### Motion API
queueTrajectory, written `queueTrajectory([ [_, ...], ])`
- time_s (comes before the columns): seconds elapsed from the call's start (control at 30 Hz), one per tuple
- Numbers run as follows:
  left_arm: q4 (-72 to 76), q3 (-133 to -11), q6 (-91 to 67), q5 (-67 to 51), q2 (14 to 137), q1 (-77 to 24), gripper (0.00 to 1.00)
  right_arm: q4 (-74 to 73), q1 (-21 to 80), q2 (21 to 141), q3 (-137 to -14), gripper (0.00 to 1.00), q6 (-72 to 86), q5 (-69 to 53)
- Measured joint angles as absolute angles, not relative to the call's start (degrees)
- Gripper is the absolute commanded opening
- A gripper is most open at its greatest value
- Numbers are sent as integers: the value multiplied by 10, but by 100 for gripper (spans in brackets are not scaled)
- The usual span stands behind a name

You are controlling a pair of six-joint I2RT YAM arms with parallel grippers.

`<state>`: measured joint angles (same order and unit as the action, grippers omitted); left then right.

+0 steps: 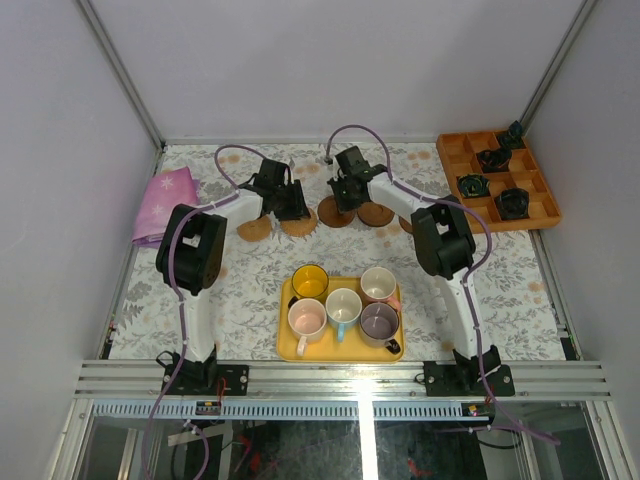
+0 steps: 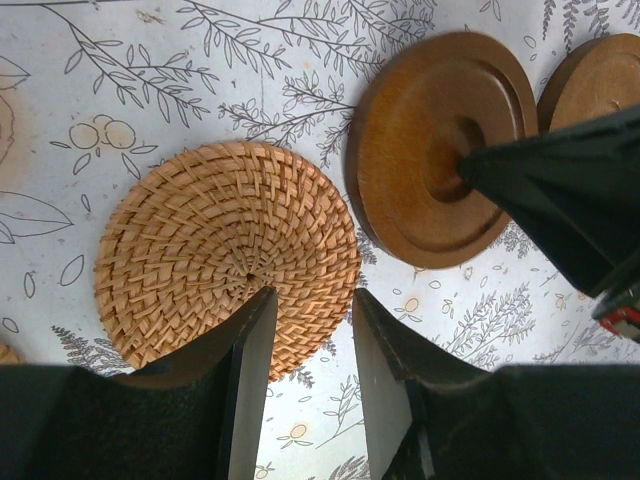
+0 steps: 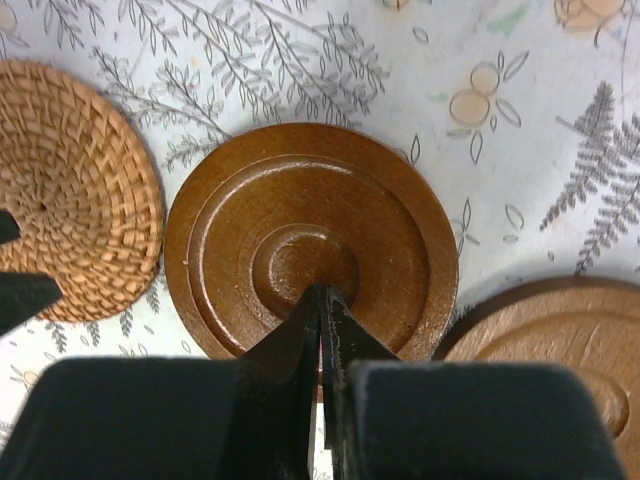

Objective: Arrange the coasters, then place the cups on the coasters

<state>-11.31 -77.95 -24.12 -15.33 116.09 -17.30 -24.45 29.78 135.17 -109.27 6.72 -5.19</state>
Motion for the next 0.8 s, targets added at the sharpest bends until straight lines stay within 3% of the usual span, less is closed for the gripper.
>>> queueTrajectory([
  [0.4,-116,-779,-241,-117,1160,-173,36,-246,298,1310,-1028,0,71,-55],
  [0.8,-140,-738,-236,-1,1084,-172,33,-255,299,1309,-1028,0,70,-74],
])
